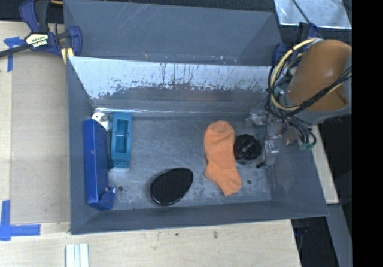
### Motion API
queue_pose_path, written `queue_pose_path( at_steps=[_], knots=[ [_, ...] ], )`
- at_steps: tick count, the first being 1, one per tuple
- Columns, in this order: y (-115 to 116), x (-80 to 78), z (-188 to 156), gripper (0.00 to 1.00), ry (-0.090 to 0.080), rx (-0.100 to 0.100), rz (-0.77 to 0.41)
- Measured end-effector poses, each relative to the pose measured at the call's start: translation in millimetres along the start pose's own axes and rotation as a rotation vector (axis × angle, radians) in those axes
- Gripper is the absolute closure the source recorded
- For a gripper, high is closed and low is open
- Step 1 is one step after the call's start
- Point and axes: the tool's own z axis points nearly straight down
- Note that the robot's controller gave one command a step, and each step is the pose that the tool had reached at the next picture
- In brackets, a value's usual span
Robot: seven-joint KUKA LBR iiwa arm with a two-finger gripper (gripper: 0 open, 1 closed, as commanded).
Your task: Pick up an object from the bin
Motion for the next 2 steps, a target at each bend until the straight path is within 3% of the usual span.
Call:
queue_pose_path(
  at_steps=[1,2],
  knots=[
    [9,-2.9,15,0.00,0.004,-0.003,-0.016],
    [19,-25.4,19,0.00,0.010,-0.005,-0.176]
  ],
)
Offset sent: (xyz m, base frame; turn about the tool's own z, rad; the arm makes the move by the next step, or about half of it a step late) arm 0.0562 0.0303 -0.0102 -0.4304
